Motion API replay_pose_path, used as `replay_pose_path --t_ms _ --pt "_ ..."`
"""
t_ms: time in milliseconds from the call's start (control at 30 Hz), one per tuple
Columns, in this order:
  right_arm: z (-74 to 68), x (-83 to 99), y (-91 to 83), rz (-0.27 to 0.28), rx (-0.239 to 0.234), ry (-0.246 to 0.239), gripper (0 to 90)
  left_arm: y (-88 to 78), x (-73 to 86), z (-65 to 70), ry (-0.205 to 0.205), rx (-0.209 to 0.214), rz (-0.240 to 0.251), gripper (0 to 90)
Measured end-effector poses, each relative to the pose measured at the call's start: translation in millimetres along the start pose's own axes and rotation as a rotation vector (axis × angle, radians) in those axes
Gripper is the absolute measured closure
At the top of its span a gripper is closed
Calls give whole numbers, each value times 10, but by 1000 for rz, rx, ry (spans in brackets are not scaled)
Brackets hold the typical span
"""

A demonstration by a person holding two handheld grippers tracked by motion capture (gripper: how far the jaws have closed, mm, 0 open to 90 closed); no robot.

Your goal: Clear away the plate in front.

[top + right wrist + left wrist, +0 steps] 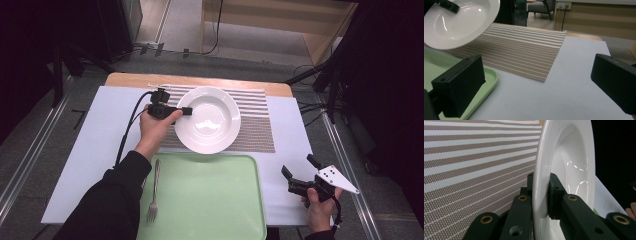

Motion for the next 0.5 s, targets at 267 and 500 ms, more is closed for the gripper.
replay_pose_path --t_ms 267,500 --pt "-2 -1 1 1 1 -8 0 -156 65 68 23 7 5 819" --pt "-8 0 -1 -3 1 -1 0 -267 157 252 50 27 3 818"
Point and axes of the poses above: each handheld gripper's, and its own axes: y roughly forward along the jaws, x roughly out of its underside, z roughly to its right, the point moved 3 cm from there along y, roughly forward along the jaws, and after that the axes turned 1 degree about -z, right-handed, at the moved point
